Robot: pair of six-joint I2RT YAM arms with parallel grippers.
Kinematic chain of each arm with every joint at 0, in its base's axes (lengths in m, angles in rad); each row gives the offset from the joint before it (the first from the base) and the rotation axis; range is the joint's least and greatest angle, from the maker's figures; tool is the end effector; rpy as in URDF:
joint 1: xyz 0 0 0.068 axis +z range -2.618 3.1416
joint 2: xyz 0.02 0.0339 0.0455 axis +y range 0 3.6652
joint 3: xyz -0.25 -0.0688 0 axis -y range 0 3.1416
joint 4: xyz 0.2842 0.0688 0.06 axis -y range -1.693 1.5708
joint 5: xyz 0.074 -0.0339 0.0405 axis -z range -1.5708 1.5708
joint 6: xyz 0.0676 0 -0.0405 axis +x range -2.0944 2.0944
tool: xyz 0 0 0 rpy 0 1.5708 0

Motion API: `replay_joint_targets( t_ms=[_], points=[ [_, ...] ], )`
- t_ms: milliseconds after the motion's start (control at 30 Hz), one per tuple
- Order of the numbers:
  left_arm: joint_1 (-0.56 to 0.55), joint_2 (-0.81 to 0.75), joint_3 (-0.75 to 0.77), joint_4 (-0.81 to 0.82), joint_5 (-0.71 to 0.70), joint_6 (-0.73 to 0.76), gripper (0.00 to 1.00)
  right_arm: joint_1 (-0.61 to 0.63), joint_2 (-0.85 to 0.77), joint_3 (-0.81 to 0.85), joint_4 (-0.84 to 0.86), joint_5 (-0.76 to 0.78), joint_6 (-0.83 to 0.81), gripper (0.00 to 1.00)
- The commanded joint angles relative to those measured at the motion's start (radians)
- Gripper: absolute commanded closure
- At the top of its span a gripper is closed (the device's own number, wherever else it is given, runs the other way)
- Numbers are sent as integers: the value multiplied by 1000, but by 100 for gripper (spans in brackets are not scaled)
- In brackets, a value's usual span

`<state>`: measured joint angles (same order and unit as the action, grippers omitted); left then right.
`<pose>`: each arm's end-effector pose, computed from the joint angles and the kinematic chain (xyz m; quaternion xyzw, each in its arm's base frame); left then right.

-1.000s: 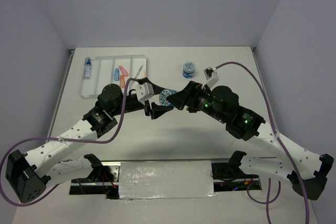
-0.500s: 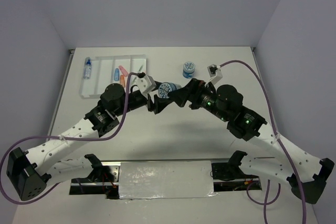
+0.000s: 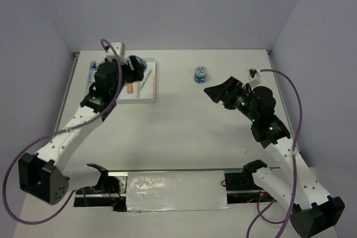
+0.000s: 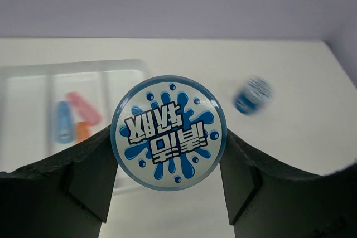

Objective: Sort the stationery into containers
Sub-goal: Place the stationery in the storage box.

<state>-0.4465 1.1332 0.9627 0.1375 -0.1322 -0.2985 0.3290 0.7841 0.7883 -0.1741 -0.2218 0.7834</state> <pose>0.3153 -0.1410 0.3462 0.0072 0.7185 -0.2083 0.6635 0.2459 0.0997 0.3276 0.1017 0.7564 0.4101 0.4994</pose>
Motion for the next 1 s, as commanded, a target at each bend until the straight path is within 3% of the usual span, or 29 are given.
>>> replay_joint_targets(
  t_ms=[0, 167, 300, 533, 733, 967],
  points=[
    [190, 109, 154, -73, -225, -195, 100, -2, -49, -4, 42, -60, -30, 0],
    [394, 428, 360, -119, -263, -301, 100, -2, -92, -15, 25, -97, -59, 0],
    [443, 647, 497, -72, -227, -282, 100, -2, -131, -14, -7, -91, -107, 0],
    [470, 856, 759, -121, -296, -177, 100, -4, -121, -18, 5, -120, -138, 0],
    [480, 990, 884, -186, -303, -157, 100, -2, -46, -3, 16, -145, -148, 0],
    [486, 1033, 878, -193, -251, -172, 100, -2, -14, -6, 54, -146, -145, 0]
  ],
)
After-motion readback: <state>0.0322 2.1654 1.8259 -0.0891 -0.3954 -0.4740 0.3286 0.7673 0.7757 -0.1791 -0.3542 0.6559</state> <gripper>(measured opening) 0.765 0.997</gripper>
